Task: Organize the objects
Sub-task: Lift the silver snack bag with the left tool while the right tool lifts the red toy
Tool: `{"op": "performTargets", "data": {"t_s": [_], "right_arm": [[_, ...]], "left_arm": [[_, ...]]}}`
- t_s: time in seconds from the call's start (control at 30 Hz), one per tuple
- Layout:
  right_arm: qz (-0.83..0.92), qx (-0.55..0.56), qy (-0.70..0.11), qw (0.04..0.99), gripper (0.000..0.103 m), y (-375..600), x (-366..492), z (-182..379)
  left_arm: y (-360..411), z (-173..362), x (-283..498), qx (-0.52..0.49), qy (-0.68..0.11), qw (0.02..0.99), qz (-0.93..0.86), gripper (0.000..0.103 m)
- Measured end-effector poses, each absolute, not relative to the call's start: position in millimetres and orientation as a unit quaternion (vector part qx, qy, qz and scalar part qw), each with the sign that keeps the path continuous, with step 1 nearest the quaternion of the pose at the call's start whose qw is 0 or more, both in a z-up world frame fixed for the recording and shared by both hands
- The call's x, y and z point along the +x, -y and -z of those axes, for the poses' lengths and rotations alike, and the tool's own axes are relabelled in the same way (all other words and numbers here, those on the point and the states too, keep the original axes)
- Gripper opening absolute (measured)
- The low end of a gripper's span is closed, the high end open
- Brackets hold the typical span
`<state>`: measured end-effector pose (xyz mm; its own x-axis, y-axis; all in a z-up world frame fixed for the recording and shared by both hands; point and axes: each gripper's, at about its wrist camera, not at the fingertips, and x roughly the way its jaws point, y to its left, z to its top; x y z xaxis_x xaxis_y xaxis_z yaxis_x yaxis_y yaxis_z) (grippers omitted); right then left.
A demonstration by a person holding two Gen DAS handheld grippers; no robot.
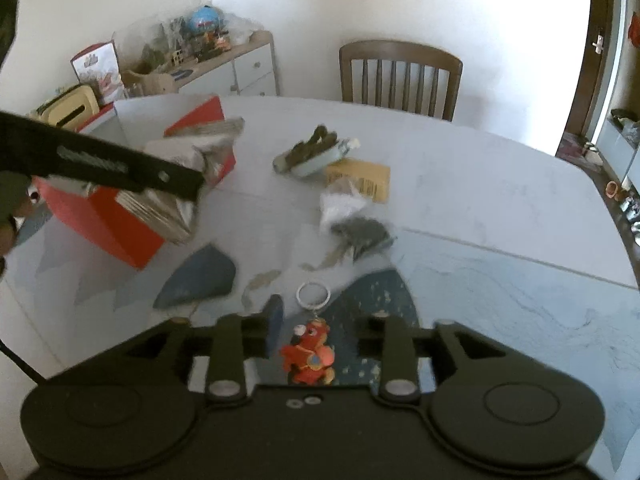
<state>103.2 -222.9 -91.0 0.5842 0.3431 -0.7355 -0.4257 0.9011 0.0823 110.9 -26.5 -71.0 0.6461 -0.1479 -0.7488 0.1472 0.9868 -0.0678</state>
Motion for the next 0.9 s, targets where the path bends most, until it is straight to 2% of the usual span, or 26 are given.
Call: {"op": "performTargets", "data": {"t_s": [0.3,0.47,0.63,0.9], "right_arm": [[-0.212,-0.054,-0.428,0.877,0.058,218.1,96.6,125.9],[-0.212,-0.075,-0.426,0.876,0.058,209.1,94.1,135.6],[-0.203,-0.096,-0.425,0.877,0.056,204.8,96.6,143.7],[-0.202,-0.1,-0.425,0.877,0.039,201.5,97.2,148.1]], "left_arm": [[15.4,71.1,85.4,-0.006,-0.423,0.903,0.078,0.046],[15.4,72.0,78.0,-0.006,-0.427,0.901,0.077,0.046],[15.0,72.8,74.2,-0.008,-0.429,0.9,0.077,0.046],[15.6,72.3,72.1,-0.009,-0.431,0.899,0.079,0.046]]}}
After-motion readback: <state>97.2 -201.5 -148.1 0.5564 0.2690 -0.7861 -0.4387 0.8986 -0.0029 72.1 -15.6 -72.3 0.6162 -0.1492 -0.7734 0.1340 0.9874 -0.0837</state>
